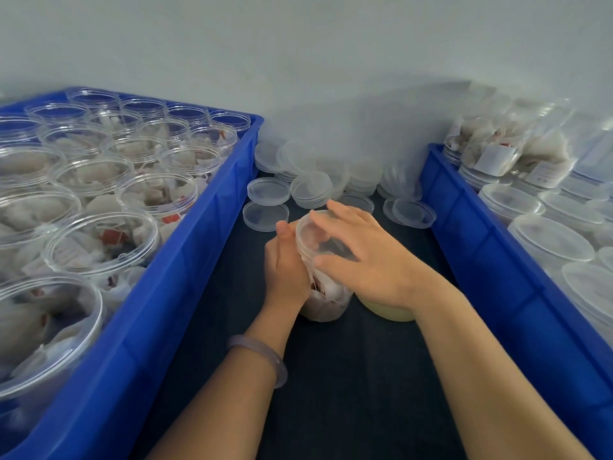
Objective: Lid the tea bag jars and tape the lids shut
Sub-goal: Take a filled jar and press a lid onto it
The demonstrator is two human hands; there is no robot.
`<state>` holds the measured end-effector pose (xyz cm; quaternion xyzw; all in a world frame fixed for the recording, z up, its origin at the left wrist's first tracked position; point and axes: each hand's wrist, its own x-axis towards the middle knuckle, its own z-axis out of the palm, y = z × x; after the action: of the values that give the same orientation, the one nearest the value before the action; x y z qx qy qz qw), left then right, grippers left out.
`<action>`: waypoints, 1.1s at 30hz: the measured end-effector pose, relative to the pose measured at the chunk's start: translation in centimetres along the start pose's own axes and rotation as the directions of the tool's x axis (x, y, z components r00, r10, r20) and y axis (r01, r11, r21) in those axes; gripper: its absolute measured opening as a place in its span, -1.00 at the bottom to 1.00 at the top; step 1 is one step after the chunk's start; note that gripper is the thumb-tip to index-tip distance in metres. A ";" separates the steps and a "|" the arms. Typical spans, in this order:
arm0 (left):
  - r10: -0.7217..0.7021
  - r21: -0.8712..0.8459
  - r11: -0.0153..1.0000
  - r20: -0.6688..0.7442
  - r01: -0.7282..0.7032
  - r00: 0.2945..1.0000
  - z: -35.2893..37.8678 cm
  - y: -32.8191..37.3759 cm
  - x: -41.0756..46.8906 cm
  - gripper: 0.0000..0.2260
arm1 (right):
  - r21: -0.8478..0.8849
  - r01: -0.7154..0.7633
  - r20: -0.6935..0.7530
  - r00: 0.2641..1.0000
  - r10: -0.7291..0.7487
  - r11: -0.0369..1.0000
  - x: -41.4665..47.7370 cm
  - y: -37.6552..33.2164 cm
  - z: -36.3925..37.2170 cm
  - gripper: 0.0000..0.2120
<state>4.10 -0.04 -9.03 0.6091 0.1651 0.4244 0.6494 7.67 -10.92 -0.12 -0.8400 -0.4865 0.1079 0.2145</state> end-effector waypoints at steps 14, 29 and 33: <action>-0.111 -0.095 0.988 0.144 0.125 0.983 -0.1 -0.7 0.6 -0.41 | 0.133 -0.030 -0.227 0.972 0.060 0.991 0.0 0.9 1.9 -0.27; -0.010 0.184 0.983 -0.034 0.016 0.999 0.2 0.5 -0.6 -0.39 | 0.109 -0.101 -0.598 0.788 0.147 0.989 0.7 -0.7 5.2 -0.38; -0.073 0.111 0.990 -0.096 0.083 0.993 0.2 0.2 -0.3 -0.48 | 0.172 -0.061 -0.512 0.847 0.142 0.983 0.6 -0.3 4.3 -0.26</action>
<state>4.00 -0.45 -8.85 0.6182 0.2427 0.4161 0.6211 6.03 -9.16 -3.74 -0.8438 -0.3553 -0.0768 0.3948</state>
